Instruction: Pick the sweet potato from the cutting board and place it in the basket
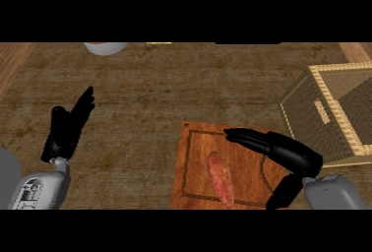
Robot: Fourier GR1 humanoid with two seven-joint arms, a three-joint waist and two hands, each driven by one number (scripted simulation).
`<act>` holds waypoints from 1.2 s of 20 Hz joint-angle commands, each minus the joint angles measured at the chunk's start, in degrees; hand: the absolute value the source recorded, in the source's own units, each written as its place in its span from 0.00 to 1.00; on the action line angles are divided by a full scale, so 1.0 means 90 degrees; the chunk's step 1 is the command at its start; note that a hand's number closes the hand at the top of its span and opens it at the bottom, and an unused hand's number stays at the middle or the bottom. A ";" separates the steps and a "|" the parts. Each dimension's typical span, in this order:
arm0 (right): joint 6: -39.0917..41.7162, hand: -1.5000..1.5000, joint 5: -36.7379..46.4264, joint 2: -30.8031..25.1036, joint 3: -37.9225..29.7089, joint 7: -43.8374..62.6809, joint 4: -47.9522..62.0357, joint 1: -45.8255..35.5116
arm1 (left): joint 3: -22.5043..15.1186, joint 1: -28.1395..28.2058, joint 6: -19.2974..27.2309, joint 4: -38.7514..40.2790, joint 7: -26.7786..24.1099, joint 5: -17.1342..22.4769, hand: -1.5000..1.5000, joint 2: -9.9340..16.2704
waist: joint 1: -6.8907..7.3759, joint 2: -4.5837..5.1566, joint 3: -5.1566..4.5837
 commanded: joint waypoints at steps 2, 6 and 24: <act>-0.0125 0.00 0.0393 0.0416 0.0050 -0.0185 0.0527 -0.0210 | 0.0200 0.0056 -0.0369 0.0093 -0.0197 0.0053 0.50 0.0141 | 0.0006 0.0002 0.0000; -0.0426 0.00 0.0676 0.0589 0.0310 -0.0303 0.0377 0.0138 | 0.0100 -0.0475 0.0141 0.0895 -0.0248 -0.0261 0.50 -0.0293 | -0.0035 0.0005 -0.0001; -0.0104 0.00 0.1195 0.1025 0.0027 -0.0267 0.1058 -0.0221 | 0.0246 0.0314 -0.0406 -0.0312 0.0021 -0.0199 0.50 -0.0205 | 0.0009 -0.0001 0.0000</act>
